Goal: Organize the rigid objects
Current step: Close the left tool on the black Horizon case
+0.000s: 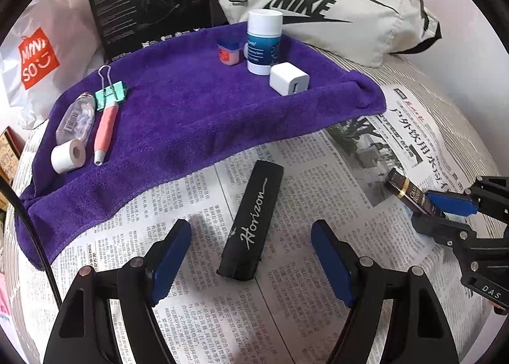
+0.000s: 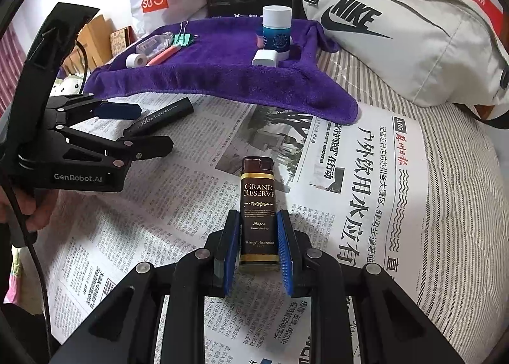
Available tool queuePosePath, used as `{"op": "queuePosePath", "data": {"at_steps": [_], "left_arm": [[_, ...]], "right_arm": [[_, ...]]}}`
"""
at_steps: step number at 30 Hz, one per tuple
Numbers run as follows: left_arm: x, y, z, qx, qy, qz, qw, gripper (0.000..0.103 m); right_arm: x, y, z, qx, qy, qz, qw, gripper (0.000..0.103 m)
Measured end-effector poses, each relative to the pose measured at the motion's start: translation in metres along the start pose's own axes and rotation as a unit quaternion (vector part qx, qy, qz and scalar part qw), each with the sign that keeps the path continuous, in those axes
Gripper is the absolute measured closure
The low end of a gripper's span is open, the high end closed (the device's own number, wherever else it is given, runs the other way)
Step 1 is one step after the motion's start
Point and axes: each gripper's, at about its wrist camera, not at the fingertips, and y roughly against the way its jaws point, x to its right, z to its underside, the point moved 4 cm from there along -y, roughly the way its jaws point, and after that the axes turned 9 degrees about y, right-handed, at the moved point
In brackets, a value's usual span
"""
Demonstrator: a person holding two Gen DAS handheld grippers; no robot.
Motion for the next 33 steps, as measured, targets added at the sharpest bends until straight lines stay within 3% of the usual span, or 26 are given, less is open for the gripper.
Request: {"op": "queuePosePath", "data": {"at_steps": [2,6,11,21,27,30,33], "left_arm": [[0.0,0.0,-0.001,-0.007,-0.008,0.005,0.9999,0.032],[0.003,0.003,-0.003,-0.014,-0.028,0.018,0.9993,0.059],[0.009,0.004,-0.005,-0.02,-0.047,0.023,0.9984,0.08],[0.01,0.0,-0.011,-0.044,-0.066,0.031,0.9964,0.081],[0.012,-0.002,-0.014,-0.05,-0.068,0.029,0.996,0.08],[0.012,-0.003,-0.016,-0.052,-0.069,0.031,0.9958,0.08],[0.01,-0.003,-0.017,-0.053,-0.067,0.036,0.9957,0.08]], "right_arm": [[0.0,0.0,0.0,-0.002,-0.001,0.0,1.0,0.079],[0.0,0.0,-0.001,-0.005,-0.002,-0.002,1.0,0.079],[-0.001,-0.001,-0.003,-0.016,0.0,0.001,1.0,0.079],[0.003,-0.007,-0.011,-0.033,-0.003,-0.016,0.999,0.076],[-0.006,-0.013,-0.02,-0.037,0.018,-0.027,0.999,0.053],[-0.004,-0.014,-0.022,-0.034,0.009,-0.03,0.999,0.053],[0.008,-0.013,-0.021,-0.032,-0.013,-0.035,0.999,0.068]]}}
